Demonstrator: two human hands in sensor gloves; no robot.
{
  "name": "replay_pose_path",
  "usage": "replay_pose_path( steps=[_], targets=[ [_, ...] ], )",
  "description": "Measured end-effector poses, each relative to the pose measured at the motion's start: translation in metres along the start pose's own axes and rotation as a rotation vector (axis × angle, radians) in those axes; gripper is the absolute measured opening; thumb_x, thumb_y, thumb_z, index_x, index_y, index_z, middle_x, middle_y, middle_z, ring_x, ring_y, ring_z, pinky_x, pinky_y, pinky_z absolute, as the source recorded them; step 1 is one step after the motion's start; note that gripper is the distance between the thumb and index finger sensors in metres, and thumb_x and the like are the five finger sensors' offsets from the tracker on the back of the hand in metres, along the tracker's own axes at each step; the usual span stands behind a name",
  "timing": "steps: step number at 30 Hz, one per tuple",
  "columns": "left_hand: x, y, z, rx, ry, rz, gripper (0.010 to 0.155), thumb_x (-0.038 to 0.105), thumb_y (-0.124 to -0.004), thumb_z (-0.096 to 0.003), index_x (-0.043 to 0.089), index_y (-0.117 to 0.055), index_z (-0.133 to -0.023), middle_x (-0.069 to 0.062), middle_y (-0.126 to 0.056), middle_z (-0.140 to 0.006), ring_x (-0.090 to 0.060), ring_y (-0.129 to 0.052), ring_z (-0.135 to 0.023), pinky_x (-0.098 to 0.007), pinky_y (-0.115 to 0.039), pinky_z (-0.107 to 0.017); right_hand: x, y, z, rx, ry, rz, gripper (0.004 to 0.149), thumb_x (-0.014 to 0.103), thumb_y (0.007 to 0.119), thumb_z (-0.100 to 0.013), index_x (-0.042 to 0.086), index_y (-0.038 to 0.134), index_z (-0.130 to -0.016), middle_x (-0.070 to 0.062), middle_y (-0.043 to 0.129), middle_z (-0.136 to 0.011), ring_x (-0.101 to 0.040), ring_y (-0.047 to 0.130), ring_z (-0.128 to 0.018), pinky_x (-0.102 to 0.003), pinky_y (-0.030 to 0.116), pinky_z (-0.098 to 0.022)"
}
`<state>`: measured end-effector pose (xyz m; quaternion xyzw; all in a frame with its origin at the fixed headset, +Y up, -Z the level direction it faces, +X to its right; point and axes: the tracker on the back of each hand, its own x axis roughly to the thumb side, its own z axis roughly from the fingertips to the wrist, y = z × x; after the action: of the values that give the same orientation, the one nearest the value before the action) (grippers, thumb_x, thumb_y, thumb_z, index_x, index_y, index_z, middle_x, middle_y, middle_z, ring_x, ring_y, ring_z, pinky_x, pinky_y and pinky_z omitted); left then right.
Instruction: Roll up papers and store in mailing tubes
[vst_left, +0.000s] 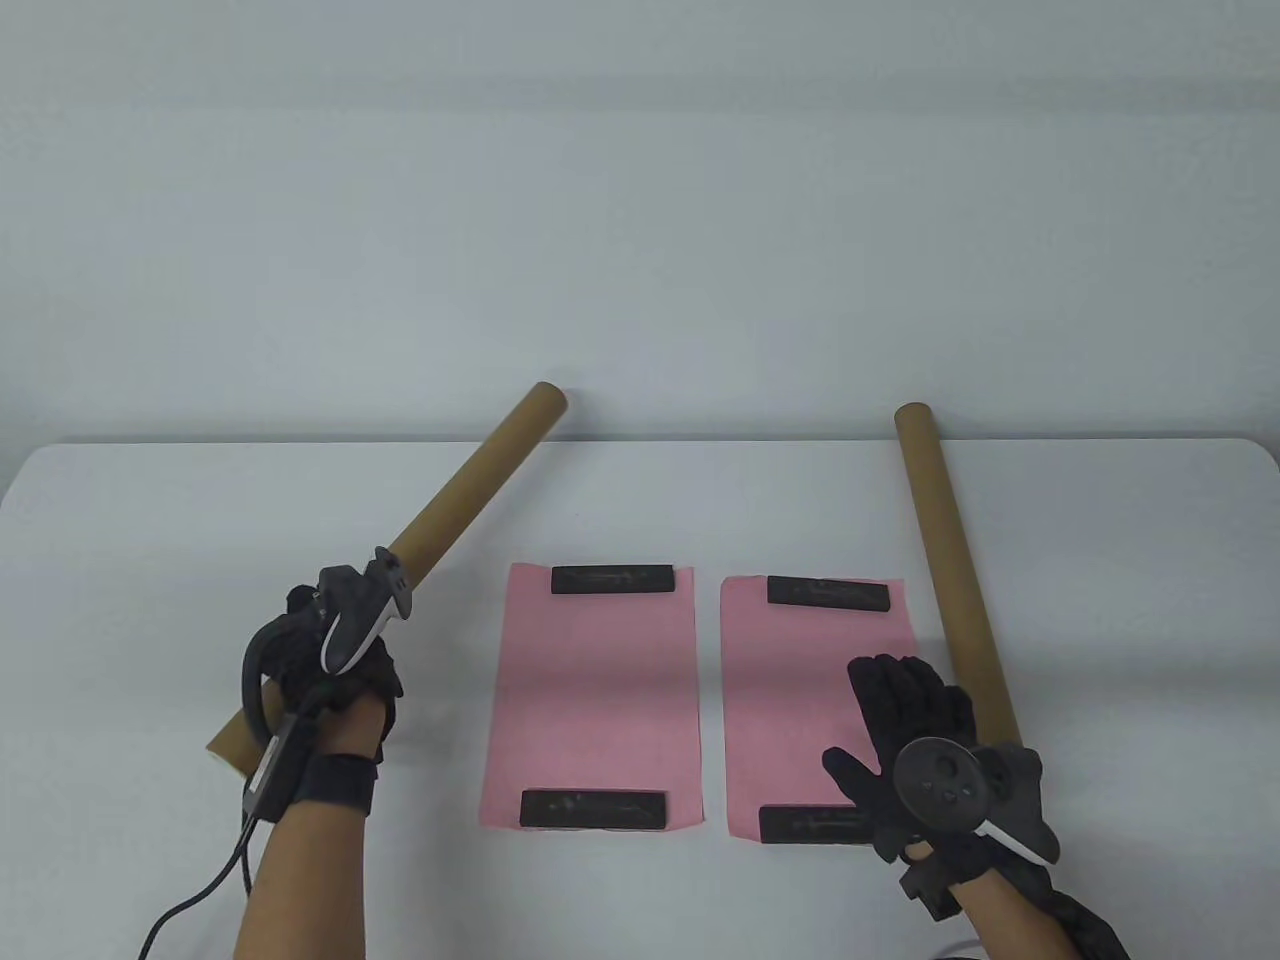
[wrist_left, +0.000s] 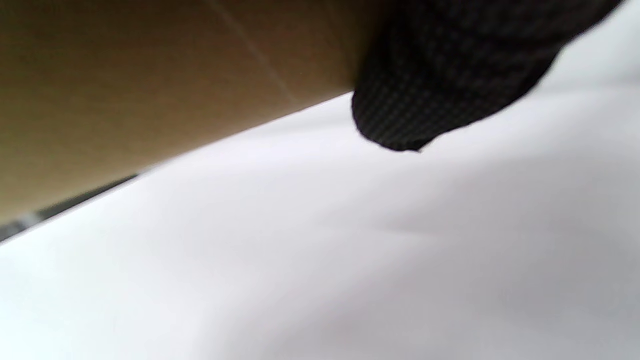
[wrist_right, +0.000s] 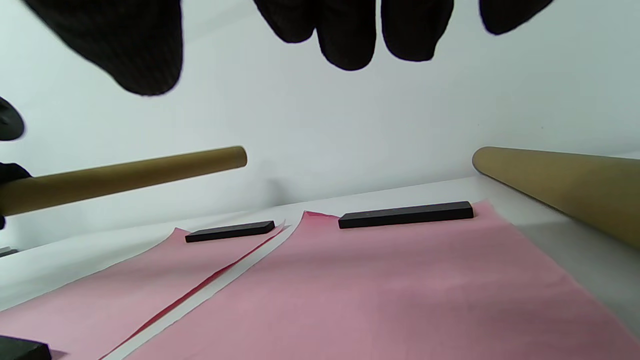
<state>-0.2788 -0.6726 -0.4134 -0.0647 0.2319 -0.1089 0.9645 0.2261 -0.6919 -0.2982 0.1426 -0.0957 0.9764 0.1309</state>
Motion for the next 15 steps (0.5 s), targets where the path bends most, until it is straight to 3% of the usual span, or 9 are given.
replay_pose_path(
  steps=[5,11,15],
  targets=[
    [-0.015,0.014,0.039,0.21,-0.172,0.019,0.076,0.039,-0.102,-0.0328,0.041,-0.059,-0.096,-0.003,-0.066,-0.096,-0.02,-0.092,-0.081,-0.056,-0.076,-0.069,-0.009,0.0,-0.002,0.019,0.031,-0.088,0.088,0.056,0.077,-0.05,0.005,0.044,-0.114,-0.025,0.051,-0.115,-0.06,0.054,-0.105,-0.078,0.048,-0.066],
    [-0.016,0.015,0.076,0.323,-0.288,0.075,0.076,0.039,-0.102,-0.032,0.046,-0.06,-0.094,0.001,-0.066,-0.098,-0.019,-0.089,-0.086,-0.06,-0.071,-0.071,-0.016,-0.009,-0.001,-0.02,0.037,-0.189,0.089,0.057,0.077,-0.049,0.005,0.044,-0.113,-0.025,0.051,-0.114,-0.06,0.056,-0.104,-0.078,0.048,-0.065],
    [-0.014,0.014,0.096,0.419,-0.372,0.095,0.075,0.039,-0.103,-0.0307,0.05,-0.061,-0.092,0.005,-0.07,-0.099,-0.024,-0.085,-0.096,-0.064,-0.066,-0.072,-0.017,-0.005,-0.001,0.019,0.016,-0.261,0.092,0.059,0.078,-0.049,0.005,0.042,-0.114,-0.024,0.05,-0.115,-0.059,0.056,-0.105,-0.078,0.049,-0.066]
  ],
)
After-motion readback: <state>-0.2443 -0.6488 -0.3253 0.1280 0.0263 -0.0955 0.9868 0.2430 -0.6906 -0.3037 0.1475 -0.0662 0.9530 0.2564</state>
